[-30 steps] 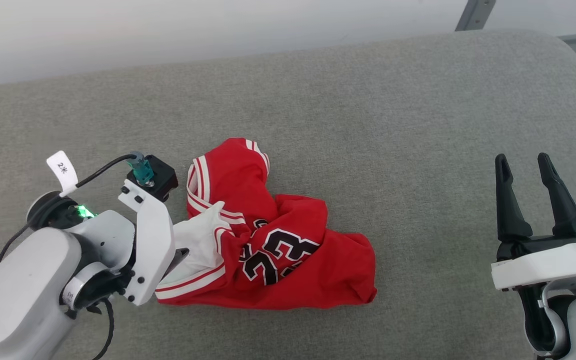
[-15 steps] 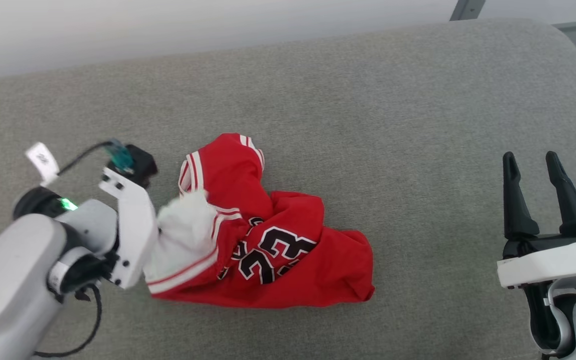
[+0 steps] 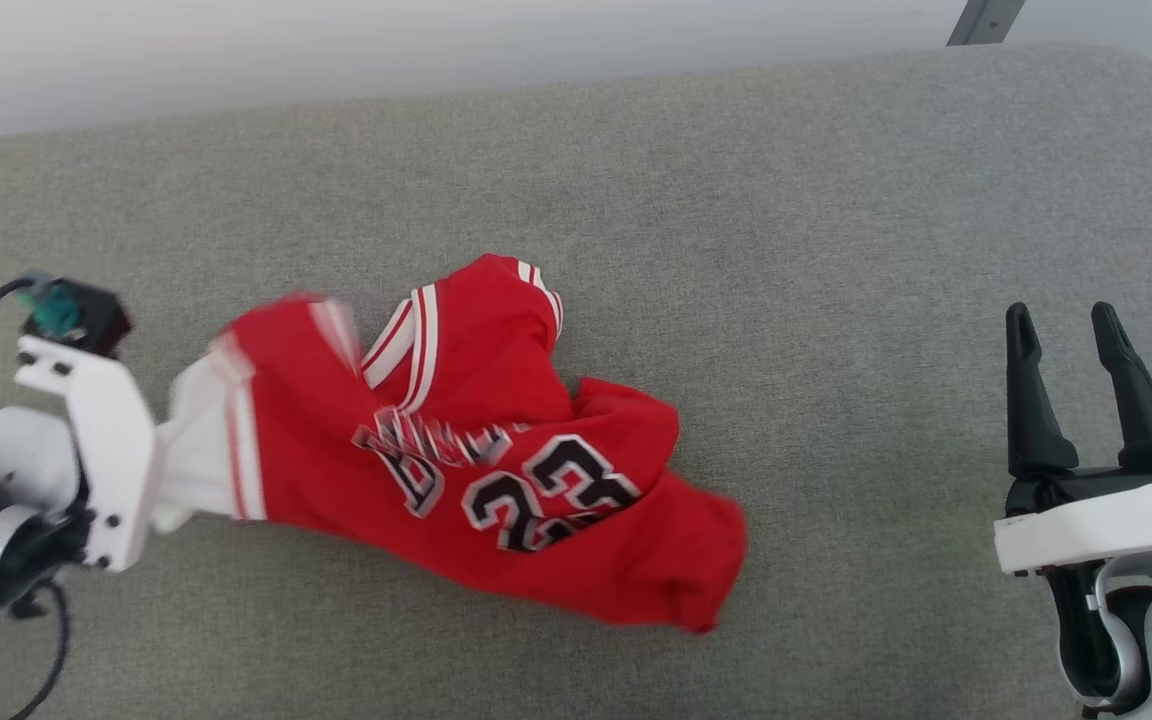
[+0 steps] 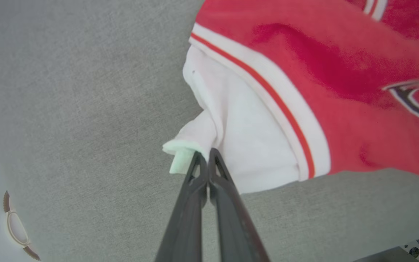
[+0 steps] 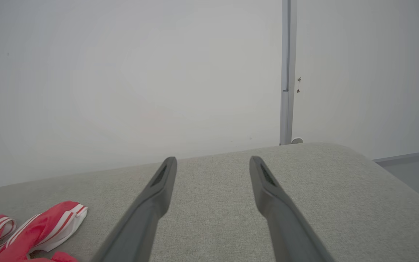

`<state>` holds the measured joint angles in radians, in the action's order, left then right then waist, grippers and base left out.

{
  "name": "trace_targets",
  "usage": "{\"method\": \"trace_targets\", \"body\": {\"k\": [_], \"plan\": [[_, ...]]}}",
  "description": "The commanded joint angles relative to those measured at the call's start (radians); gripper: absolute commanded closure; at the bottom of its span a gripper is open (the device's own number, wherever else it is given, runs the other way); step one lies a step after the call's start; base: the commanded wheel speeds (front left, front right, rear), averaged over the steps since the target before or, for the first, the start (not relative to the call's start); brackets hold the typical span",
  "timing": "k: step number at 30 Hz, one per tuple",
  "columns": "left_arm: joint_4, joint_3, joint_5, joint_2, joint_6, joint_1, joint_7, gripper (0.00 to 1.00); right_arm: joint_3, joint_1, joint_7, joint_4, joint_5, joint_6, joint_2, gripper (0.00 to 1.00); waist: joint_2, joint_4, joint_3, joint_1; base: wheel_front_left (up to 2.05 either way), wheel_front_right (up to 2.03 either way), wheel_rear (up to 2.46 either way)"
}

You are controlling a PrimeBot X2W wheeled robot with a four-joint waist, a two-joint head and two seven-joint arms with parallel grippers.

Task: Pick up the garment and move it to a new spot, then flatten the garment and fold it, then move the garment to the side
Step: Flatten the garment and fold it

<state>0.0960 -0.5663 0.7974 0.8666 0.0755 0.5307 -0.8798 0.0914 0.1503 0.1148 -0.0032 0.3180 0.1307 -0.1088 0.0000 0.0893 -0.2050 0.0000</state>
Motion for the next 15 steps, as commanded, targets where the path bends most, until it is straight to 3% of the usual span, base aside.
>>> {"method": "trace_targets", "body": {"k": [1,6,12,13,14,15], "plan": [[0.012,-0.003,-0.014,0.015,0.011,-0.022,-0.007,1.0,-0.003,0.007,0.003,0.0,-0.001,0.0,-0.002,0.0,0.0,-0.001,-0.001,0.0,0.0,0.0,0.0],[0.056,-0.012,-0.021,0.031,0.036,-0.053,-0.019,1.0,-0.008,0.009,0.0,0.004,0.001,0.0,-0.001,0.0,0.0,-0.002,-0.005,0.0,0.0,0.0,0.0],[0.142,-0.01,0.03,-0.017,0.053,-0.082,-0.02,0.99,-0.014,0.015,-0.006,0.005,0.004,0.0,-0.001,0.0,0.0,-0.003,-0.013,0.0,0.0,0.0,0.0],[0.152,-0.005,0.037,-0.023,0.055,-0.082,-0.014,0.89,-0.015,0.015,-0.007,0.006,0.004,0.0,-0.001,0.0,0.0,-0.003,-0.013,0.0,0.0,0.0,0.0],[0.16,0.001,0.043,-0.029,0.056,-0.08,-0.001,0.54,-0.017,0.016,-0.009,0.007,0.004,0.0,0.0,0.0,0.0,-0.004,-0.013,0.0,0.0,0.0,0.0],[0.164,0.006,0.048,-0.037,0.057,-0.078,0.014,0.07,-0.017,0.016,-0.01,0.007,0.004,0.0,-0.001,0.0,0.0,-0.006,-0.012,0.0,0.0,0.0,0.0]]}}
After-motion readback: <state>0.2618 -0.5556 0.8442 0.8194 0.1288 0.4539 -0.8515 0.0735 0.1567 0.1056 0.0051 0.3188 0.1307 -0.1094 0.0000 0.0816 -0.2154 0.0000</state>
